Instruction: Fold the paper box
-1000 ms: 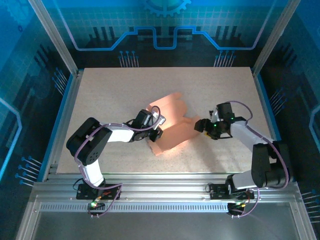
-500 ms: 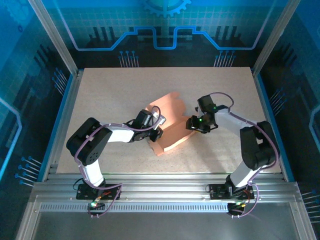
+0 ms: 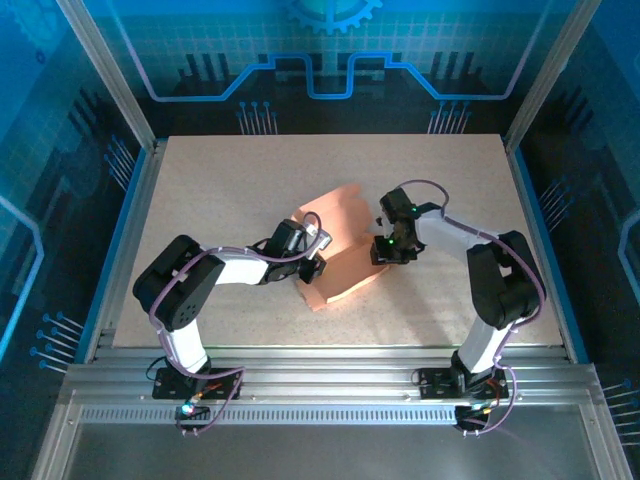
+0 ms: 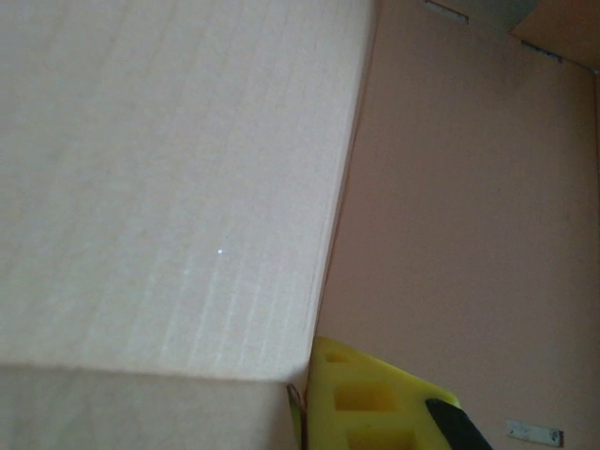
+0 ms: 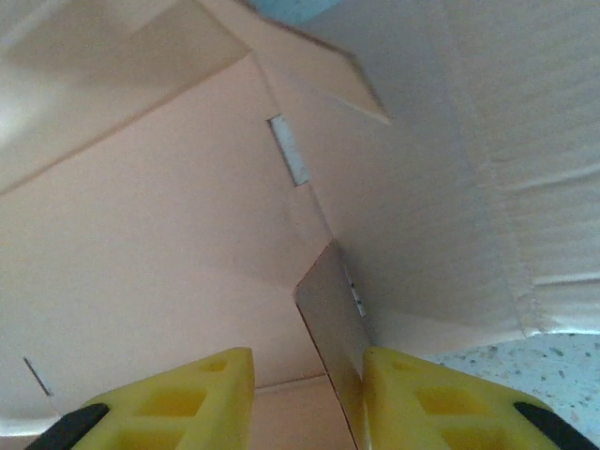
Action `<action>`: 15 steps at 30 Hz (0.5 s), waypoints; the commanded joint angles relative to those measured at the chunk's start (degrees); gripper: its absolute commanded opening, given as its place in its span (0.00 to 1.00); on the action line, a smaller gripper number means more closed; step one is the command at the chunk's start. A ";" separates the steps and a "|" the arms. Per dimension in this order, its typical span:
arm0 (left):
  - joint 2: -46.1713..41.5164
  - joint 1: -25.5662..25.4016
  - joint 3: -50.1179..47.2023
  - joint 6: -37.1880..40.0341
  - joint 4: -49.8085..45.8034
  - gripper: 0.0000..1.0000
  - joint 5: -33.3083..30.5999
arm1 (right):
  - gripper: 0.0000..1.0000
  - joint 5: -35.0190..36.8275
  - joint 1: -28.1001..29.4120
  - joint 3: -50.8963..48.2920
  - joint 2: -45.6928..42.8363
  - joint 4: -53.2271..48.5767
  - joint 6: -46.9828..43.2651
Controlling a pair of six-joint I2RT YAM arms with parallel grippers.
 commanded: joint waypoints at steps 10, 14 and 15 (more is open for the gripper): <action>2.63 -0.49 -0.15 -0.35 -5.19 0.04 -0.52 | 0.17 -0.21 3.89 6.41 5.75 -9.28 -19.80; 2.89 -0.54 0.29 -0.26 -5.90 0.04 -0.52 | 0.13 2.24 6.62 6.37 5.51 -8.55 -24.25; 2.96 -0.57 0.44 -0.41 -6.03 0.04 -0.53 | 0.08 3.01 6.90 6.78 5.86 -8.83 -24.88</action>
